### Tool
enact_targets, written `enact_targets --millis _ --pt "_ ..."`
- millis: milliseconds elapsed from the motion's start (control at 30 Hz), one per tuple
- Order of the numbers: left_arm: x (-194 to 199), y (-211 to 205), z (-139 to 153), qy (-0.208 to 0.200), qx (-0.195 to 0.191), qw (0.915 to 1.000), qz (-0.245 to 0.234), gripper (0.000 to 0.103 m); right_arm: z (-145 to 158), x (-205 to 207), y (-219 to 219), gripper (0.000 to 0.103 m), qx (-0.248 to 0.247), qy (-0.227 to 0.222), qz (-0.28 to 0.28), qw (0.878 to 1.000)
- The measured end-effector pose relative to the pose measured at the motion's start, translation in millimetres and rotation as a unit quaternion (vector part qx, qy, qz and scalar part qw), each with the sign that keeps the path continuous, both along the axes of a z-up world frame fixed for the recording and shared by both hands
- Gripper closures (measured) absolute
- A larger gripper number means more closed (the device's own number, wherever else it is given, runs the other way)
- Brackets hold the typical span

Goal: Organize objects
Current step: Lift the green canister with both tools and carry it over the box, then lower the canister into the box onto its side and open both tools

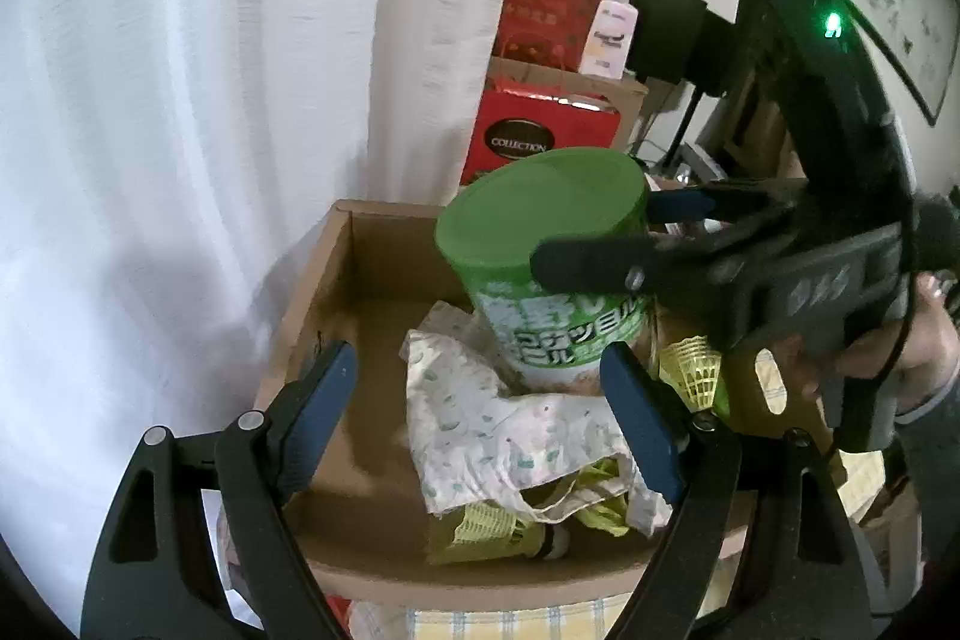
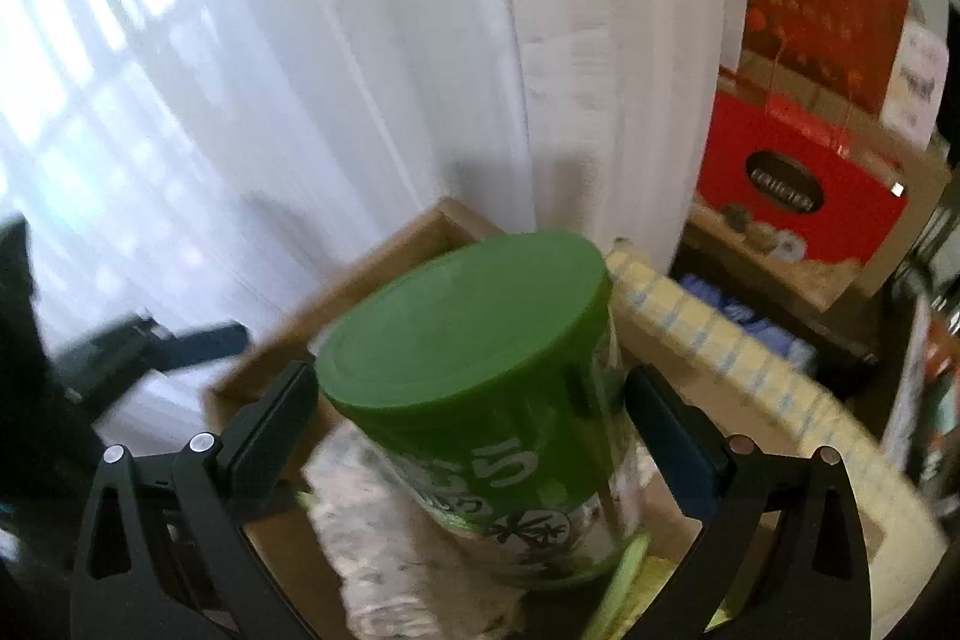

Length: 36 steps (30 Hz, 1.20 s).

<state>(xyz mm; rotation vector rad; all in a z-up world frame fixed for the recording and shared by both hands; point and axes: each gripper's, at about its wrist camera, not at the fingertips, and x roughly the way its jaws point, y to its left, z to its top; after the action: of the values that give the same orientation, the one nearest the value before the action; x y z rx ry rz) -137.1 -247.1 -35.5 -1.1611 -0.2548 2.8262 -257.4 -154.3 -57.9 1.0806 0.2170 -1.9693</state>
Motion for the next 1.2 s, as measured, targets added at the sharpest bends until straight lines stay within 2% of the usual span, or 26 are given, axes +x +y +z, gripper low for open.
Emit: enact_targets --millis 100,167,367,433,567,667,867,1000,1100,1200 --pt "-1.7 3.3 0.0 0.002 -0.001 1.0000 -0.005 0.020 6.2 -7.0 6.9 0.001 -0.040 -0.040 -0.001 0.998" --pt "-1.7 5.5 0.1 0.001 -0.009 0.9999 -0.005 0.018 10.3 -9.5 10.3 0.001 -0.055 -0.049 -0.006 0.997" --pt "-5.3 4.3 2.8 0.007 -0.005 1.0000 -0.001 0.018 15.1 -12.6 27.2 0.000 -0.069 -0.057 -0.020 0.996" --pt "-8.4 4.2 5.9 0.010 -0.006 0.9999 0.003 0.014 12.6 -14.3 30.4 0.000 -0.062 -0.059 -0.022 0.996" --pt "-16.8 5.9 10.5 0.016 0.001 0.9998 0.006 0.013 7.8 -14.6 37.3 0.000 -0.050 -0.058 -0.020 0.997" --pt "-26.2 11.4 19.8 0.026 -0.007 0.9996 0.002 0.013 5.9 -15.6 46.7 0.000 -0.065 -0.069 -0.024 0.995" --pt "-36.7 43.9 36.3 0.047 -0.084 0.9943 -0.046 0.012 4.4 -33.5 60.1 0.000 -0.136 -0.146 -0.038 0.979" --pt "-42.2 65.5 34.7 0.049 -0.139 0.9867 -0.068 0.012 0.6 -43.7 62.7 0.000 -0.195 -0.209 -0.041 0.957" --pt "-50.4 71.4 28.9 0.035 -0.157 0.9842 -0.073 0.012 -9.1 -47.8 58.2 0.000 -0.213 -0.255 -0.042 0.942" --pt "-62.8 65.7 21.0 0.017 -0.152 0.9862 -0.063 0.012 -16.6 -49.0 59.0 0.001 -0.209 -0.272 -0.049 0.938"
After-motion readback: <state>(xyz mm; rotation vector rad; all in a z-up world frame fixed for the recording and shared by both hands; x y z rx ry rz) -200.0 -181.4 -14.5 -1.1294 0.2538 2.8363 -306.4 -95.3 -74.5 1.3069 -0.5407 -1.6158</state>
